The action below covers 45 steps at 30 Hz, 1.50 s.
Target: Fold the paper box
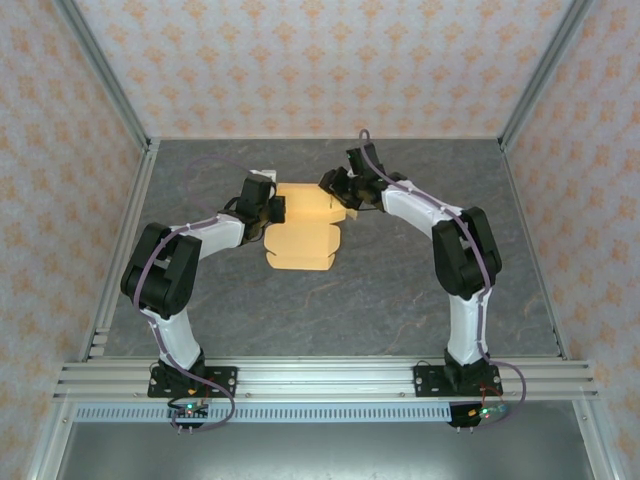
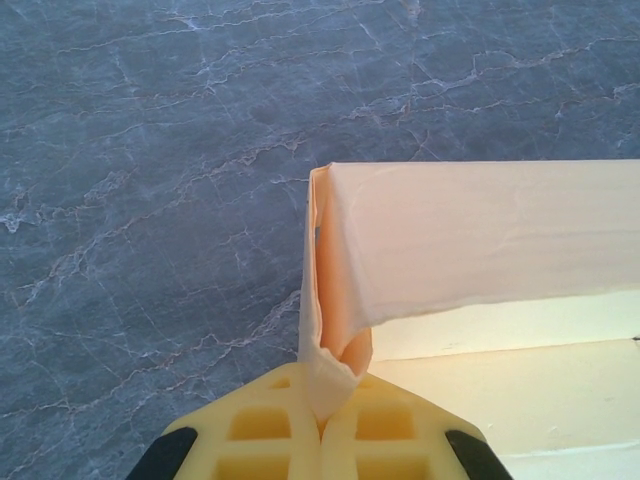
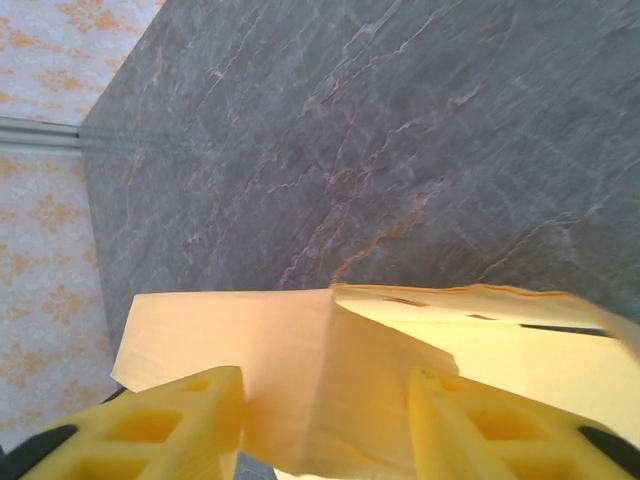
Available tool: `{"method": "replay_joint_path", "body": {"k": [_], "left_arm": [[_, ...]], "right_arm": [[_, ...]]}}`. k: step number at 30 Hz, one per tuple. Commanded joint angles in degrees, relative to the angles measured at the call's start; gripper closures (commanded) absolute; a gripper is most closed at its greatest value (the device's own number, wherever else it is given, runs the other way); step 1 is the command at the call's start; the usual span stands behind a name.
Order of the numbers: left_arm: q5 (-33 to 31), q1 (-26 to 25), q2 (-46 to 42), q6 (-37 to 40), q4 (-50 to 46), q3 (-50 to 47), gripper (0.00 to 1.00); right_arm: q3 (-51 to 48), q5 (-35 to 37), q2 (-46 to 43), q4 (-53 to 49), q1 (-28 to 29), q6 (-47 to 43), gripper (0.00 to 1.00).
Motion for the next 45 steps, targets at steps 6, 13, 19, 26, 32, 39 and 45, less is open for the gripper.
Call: {"method": "replay_joint_path", "body": {"k": [6,13,19,26,32,39,45], "left_arm": [[-0.91,-0.41,-2.54,0.54,-0.17,-0.09,1.0],[-1.5,-0.41,-2.58,0.74,-0.3,0.02,1.0],[-1.23,-0.43,-2.31,0.74,-0.53,0.44,1.0],[-0.8,-0.37,-2.16,0.46,-0.57,0.52,1.0],[-0.65,-0.45,-2.49,0.46,-0.8,0.52,1.0],[-0.01,-0.4,-2.54,0.73,-0.14,0.19,1.0],[0.09,-0.37,-2.36,0.72,-0.06,0.17,1.0]], "right_arm": [[1.25,-0.57,0.07,3.78,0.15,2.87,0.66],[-2.52,3.98,-6.26,-2.09,-1.32,-5.4,0.39],[-12.87,7.38,-14.95,-2.0,-0.96,-11.77,0.31],[-19.48,11.09,-13.35,3.8,3.75,-14.63,0.37],[-17.36,16.09,-8.85,4.49,5.09,-13.41,0.4],[-17.63,19.86,-6.78,6.42,4.39,-10.91,0.39],[-16.32,17.25,-4.3,9.0,3.77,-10.18,0.36]]}}
